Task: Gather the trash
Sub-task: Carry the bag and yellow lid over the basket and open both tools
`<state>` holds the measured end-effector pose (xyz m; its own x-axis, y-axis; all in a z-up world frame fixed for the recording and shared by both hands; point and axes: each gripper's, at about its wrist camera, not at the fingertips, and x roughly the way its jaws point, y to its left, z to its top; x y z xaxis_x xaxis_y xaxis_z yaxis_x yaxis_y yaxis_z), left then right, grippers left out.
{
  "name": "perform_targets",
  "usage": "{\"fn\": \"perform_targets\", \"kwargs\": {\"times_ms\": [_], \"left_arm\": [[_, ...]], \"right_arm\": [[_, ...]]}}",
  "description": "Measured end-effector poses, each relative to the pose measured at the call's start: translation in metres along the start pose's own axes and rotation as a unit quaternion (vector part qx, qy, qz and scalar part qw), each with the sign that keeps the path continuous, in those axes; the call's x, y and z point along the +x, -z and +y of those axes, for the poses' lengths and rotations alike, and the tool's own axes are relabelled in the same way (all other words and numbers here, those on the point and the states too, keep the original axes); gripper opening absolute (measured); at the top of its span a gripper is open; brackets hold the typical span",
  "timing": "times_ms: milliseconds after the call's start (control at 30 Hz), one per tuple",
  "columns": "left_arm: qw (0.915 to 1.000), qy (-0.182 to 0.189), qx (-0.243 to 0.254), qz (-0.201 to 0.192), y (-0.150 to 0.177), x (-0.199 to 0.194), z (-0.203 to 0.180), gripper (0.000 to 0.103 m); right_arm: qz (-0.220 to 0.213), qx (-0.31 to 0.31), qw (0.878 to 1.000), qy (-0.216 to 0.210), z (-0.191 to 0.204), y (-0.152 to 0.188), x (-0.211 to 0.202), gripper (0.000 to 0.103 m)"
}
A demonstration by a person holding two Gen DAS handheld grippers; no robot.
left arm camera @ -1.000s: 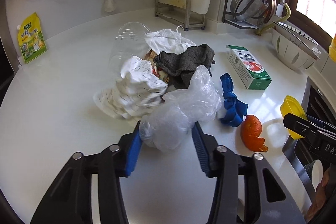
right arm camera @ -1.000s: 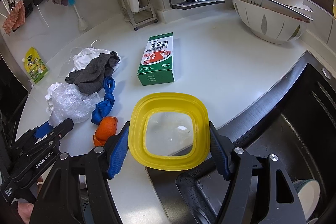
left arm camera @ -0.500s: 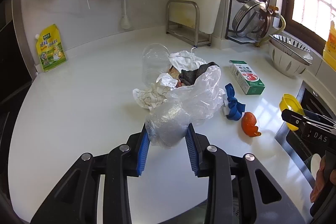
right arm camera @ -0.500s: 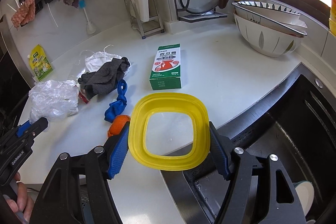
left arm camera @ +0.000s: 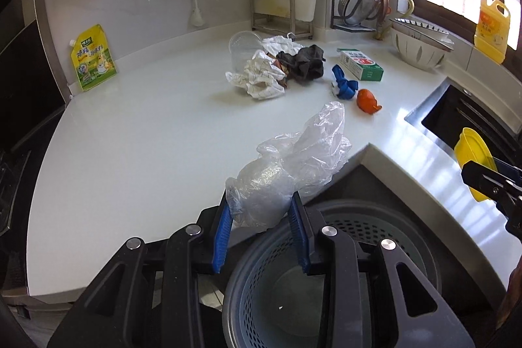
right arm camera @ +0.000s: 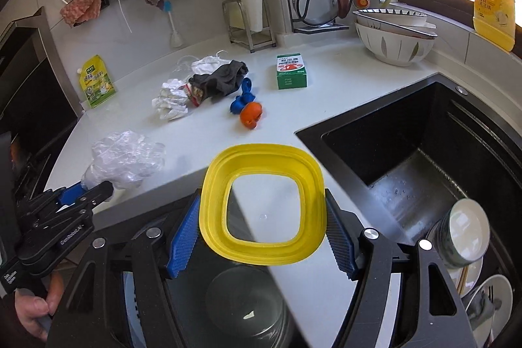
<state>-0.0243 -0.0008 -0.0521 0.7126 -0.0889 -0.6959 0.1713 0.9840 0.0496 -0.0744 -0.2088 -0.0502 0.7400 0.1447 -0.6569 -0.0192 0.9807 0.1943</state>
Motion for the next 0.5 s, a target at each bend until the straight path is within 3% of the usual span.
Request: {"fn": "perform_targets", "kwargs": {"times_ms": [267, 500], "left_arm": [[0.9985, 0.025, 0.026, 0.041, 0.05, -0.003, -0.006, 0.032], [0.9967, 0.039, 0.033, 0.063, 0.079, 0.007, -0.015, 0.032]], "right_arm": [[0.029, -0.009, 1.0, 0.008, 0.027, 0.063, -0.007, 0.067], [0.039, -0.007, 0.999, 0.004, 0.032, 0.087, -0.001, 0.067]]}}
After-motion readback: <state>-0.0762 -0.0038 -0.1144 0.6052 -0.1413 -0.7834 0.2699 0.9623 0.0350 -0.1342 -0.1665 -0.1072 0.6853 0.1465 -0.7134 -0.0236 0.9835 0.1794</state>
